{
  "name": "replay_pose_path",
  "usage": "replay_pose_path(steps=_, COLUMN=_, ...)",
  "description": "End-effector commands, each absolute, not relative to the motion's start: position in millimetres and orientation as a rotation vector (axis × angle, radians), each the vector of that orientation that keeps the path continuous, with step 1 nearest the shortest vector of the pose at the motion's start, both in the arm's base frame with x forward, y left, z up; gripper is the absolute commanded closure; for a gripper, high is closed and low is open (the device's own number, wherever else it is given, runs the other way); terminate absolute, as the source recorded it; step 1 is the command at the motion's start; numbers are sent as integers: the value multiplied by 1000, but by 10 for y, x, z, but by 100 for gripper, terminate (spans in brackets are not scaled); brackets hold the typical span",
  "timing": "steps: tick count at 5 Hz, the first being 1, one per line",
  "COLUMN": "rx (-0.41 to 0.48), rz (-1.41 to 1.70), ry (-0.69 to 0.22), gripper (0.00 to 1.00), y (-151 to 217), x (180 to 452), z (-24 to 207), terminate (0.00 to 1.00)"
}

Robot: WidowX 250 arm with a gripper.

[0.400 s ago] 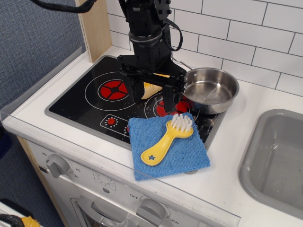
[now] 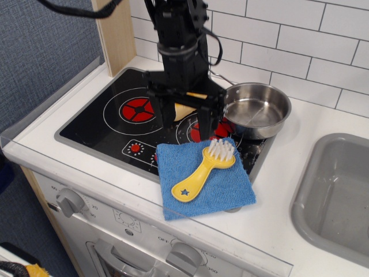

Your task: Move the silver pan to the front right corner of stove

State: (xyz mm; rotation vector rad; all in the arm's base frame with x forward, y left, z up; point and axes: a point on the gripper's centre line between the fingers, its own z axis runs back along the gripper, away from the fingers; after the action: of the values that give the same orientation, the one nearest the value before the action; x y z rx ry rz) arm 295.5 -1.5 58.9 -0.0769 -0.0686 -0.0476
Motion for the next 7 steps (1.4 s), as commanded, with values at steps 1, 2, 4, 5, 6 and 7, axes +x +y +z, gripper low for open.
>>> replay_pose_path(steps=1, rx=-32, rz=-124, ry=-128, gripper=0, y=-607, x=3490, z=627, terminate=0)
replay_pose_path(steps=2, rx=-26, rz=-137, ry=-162, gripper=0, y=-855, x=3756, z=597, terminate=0)
replay_pose_path(steps=4, rx=-36, rz=-56, ry=-175, gripper=0, y=-829, x=4061, z=429, terminate=0)
replay_pose_path(steps=5, rx=-39, rz=-26, ry=-130, gripper=0, y=-826, x=4037, z=214, terminate=0)
replay_pose_path(steps=6, rx=-25, rz=-39, ry=-87, gripper=100, y=-880, x=3922, z=28, terminate=0)
replay_pose_path(steps=7, rx=-2, rz=-64, ry=-70, gripper=100, y=-884, x=3805, z=-51, terminate=0)
